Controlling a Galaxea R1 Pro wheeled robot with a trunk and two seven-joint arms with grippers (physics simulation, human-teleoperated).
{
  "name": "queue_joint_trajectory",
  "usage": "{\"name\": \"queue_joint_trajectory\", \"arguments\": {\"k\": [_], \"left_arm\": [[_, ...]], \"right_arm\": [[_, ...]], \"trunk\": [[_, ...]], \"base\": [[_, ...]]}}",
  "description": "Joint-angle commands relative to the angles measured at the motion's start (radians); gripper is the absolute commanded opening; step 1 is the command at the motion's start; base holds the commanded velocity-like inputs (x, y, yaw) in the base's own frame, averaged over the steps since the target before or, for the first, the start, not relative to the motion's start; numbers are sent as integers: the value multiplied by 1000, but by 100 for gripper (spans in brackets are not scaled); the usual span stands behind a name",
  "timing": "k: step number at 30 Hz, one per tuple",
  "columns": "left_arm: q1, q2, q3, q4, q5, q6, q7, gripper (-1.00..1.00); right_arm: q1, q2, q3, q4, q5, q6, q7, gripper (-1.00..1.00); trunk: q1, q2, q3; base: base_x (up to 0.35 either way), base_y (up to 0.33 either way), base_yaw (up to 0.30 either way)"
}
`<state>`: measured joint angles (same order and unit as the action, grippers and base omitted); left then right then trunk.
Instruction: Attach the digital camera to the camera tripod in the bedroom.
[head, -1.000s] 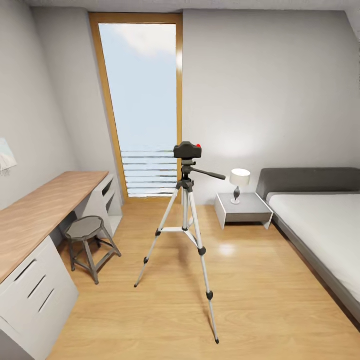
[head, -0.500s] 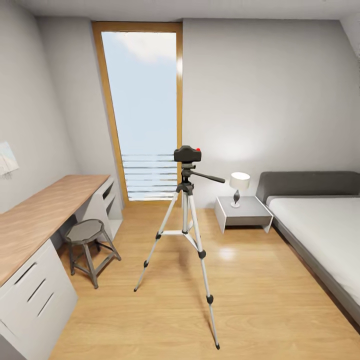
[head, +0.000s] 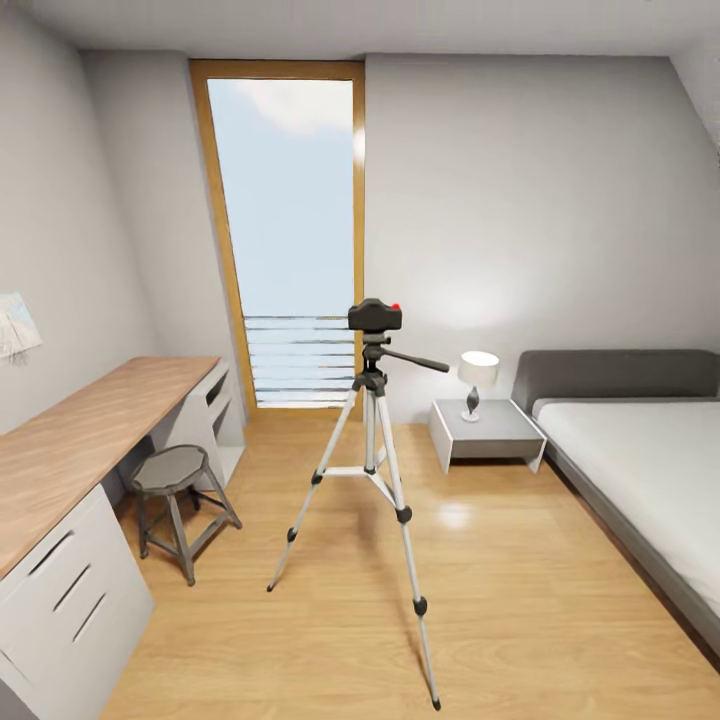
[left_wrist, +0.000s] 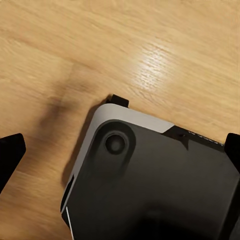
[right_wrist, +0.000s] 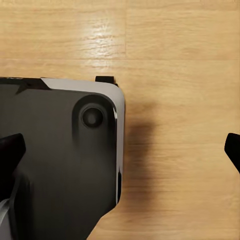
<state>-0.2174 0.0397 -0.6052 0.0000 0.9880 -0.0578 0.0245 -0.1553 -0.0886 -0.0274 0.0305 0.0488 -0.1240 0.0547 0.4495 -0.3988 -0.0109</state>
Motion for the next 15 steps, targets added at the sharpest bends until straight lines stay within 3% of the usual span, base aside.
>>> {"name": "queue_joint_trajectory", "arguments": {"k": [1, 15], "left_arm": [[0, 0, -8, 0, 6, -2, 3, 100], [0, 0, -8, 0, 7, -4, 3, 100]], "right_arm": [[-1, 0, -3, 3, 5, -6, 2, 100], [-1, 0, -3, 3, 5, -6, 2, 100]], "trunk": [[0, -1, 1], [0, -1, 23]], "base": [[0, 0, 0], [0, 0, 0]]}}
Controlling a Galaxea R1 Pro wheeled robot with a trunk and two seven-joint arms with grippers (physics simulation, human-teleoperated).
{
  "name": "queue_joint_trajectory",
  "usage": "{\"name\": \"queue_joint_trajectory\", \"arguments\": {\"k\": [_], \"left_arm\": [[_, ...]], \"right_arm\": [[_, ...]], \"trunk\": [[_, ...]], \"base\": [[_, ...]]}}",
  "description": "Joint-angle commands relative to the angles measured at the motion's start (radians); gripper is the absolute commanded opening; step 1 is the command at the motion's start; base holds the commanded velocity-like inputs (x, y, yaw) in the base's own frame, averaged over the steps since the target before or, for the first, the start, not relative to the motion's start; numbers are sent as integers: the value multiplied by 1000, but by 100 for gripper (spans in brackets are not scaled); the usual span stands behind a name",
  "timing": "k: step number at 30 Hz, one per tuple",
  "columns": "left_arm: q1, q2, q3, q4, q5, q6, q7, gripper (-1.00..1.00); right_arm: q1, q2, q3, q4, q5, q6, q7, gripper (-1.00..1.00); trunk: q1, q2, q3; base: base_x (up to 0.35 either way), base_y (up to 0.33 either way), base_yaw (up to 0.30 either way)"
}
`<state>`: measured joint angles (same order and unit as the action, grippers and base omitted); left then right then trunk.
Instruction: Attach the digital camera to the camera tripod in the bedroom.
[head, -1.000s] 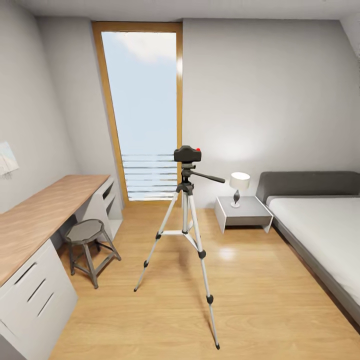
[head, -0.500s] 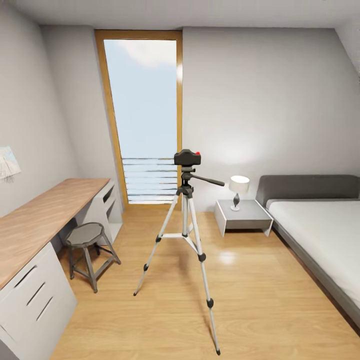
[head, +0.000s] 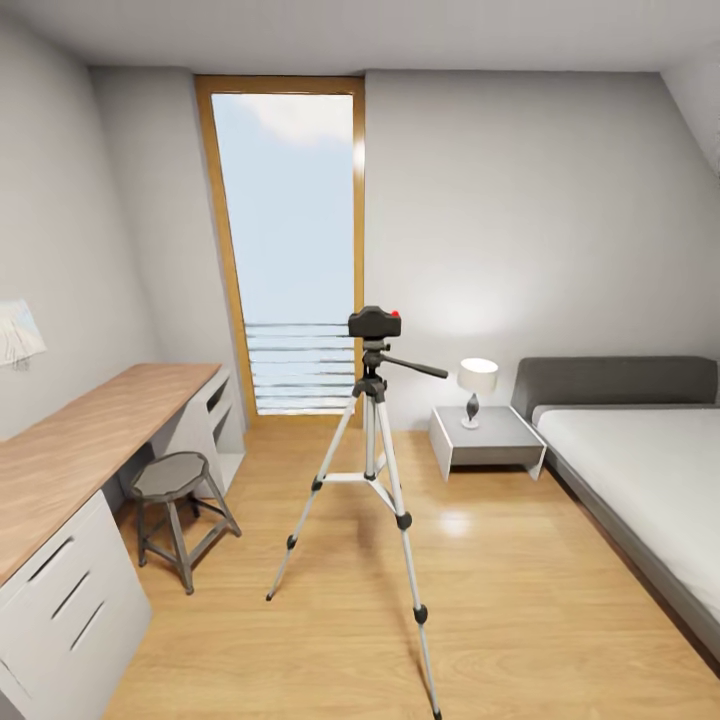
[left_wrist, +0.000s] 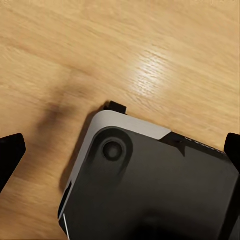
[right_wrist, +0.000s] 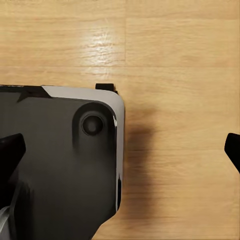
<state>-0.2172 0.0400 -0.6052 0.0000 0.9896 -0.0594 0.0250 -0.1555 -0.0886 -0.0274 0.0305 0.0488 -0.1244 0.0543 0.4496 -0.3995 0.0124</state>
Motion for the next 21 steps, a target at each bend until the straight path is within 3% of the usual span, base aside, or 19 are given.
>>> {"name": "queue_joint_trajectory", "arguments": {"k": [1, 21], "left_arm": [[0, 0, -8, 0, 6, -2, 3, 100], [0, 0, -7, 0, 6, 3, 3, 100]], "right_arm": [[-1, 0, -3, 3, 5, -6, 3, 100], [-1, -2, -3, 3, 5, -6, 4, 100]], "trunk": [[0, -1, 1], [0, -1, 33]], "base": [[0, 0, 0], [0, 0, 0]]}}
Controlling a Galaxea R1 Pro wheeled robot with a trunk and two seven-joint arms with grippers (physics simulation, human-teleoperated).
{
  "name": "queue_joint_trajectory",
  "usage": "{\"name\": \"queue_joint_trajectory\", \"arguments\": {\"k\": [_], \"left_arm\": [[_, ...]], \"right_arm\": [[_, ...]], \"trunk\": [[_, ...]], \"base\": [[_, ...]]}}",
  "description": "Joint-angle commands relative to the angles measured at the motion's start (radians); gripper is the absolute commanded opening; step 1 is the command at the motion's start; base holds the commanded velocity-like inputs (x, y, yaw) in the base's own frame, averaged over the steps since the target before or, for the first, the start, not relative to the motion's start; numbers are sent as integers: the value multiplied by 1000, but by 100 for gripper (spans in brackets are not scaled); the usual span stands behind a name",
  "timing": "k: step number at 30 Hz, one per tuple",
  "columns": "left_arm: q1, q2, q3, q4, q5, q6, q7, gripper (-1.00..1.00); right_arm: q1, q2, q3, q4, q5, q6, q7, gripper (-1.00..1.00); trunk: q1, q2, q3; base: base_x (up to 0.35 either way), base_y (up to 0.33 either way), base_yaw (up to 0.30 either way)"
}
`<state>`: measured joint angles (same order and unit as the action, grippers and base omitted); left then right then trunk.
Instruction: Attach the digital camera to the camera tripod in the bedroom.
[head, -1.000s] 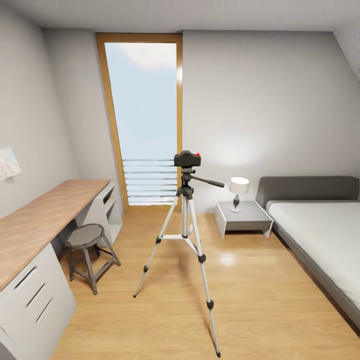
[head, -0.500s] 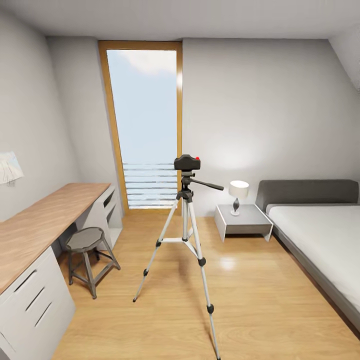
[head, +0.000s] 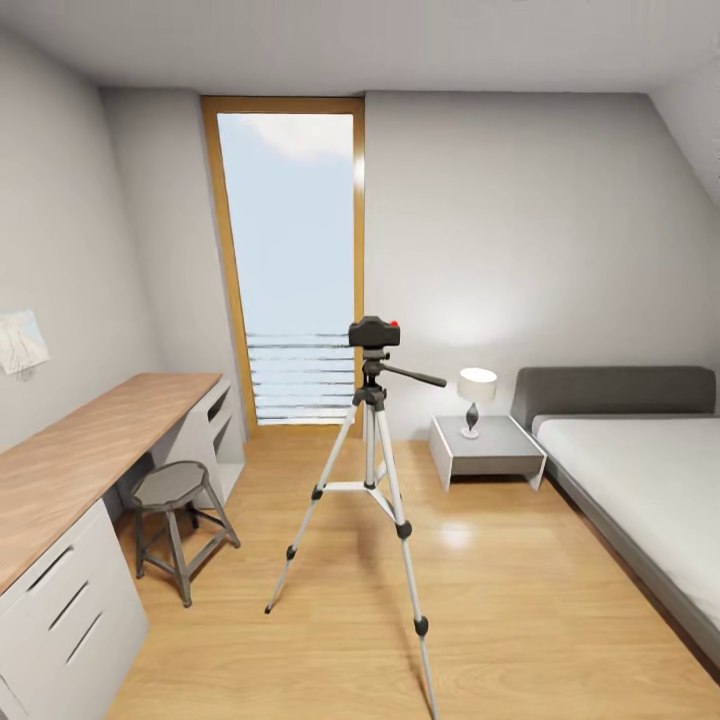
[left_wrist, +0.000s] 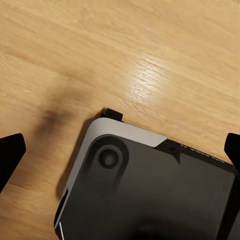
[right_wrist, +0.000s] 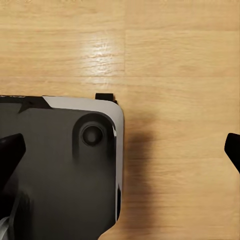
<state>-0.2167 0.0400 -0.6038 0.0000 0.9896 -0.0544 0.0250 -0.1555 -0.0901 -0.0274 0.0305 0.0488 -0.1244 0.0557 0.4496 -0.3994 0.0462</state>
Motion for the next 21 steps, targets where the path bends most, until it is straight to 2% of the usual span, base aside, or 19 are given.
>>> {"name": "queue_joint_trajectory", "arguments": {"k": [1, 21], "left_arm": [[0, 0, -9, 0, 6, -2, 3, 100], [0, 0, -8, 0, 8, -8, 3, 100]], "right_arm": [[-1, 0, -3, 3, 5, -6, 3, 100], [-1, 0, -3, 3, 5, -6, 3, 100]], "trunk": [[0, -1, 1], [0, -1, 33]], "base": [[0, 0, 0], [0, 0, 0]]}}
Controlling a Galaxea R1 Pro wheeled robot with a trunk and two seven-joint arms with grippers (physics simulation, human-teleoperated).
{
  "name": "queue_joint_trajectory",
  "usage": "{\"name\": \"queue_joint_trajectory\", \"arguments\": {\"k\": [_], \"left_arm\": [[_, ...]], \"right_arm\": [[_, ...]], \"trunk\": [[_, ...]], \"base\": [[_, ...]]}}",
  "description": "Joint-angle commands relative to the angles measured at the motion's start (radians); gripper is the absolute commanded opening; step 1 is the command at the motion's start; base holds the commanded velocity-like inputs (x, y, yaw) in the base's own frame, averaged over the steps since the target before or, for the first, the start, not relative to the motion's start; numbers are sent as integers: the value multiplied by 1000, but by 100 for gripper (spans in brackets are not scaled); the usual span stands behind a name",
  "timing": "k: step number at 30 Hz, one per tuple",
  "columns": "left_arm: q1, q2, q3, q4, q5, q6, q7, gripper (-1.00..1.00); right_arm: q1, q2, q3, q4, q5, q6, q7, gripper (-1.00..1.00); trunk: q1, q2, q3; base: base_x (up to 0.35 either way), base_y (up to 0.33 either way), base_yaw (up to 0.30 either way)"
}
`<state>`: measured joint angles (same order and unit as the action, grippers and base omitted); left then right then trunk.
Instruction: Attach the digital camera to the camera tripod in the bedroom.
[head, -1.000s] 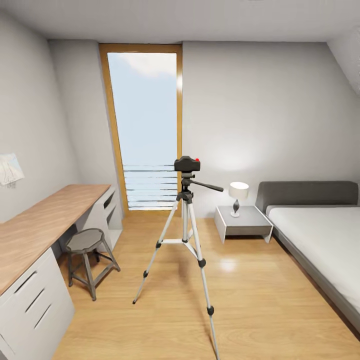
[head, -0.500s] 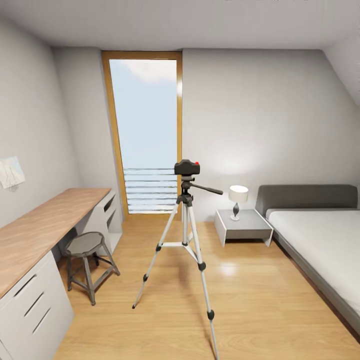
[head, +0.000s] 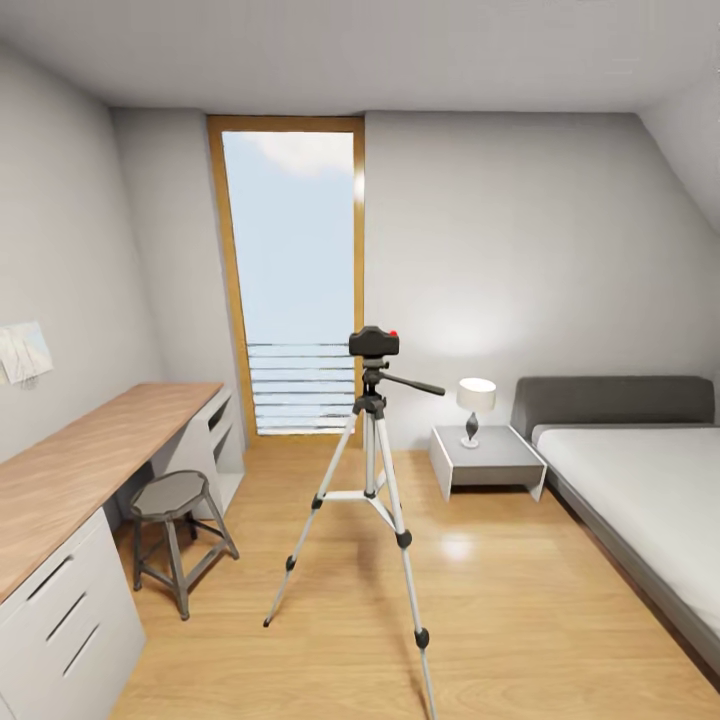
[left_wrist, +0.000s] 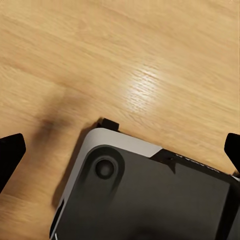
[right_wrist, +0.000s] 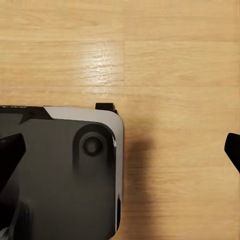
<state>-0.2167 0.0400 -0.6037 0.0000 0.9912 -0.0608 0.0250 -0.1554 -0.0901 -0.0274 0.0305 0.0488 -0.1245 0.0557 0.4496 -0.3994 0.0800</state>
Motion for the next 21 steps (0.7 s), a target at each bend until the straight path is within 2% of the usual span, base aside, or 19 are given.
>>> {"name": "queue_joint_trajectory", "arguments": {"k": [1, 21], "left_arm": [[0, 0, -8, 0, 6, -2, 3, 100], [0, 0, -10, -2, 4, -2, 10, 100]], "right_arm": [[-1, 0, -3, 3, 5, -6, 3, 100], [-1, -1, -2, 3, 9, -4, 3, 100]], "trunk": [[0, -1, 1], [0, -1, 28]], "base": [[0, 0, 0], [0, 0, 0]]}}
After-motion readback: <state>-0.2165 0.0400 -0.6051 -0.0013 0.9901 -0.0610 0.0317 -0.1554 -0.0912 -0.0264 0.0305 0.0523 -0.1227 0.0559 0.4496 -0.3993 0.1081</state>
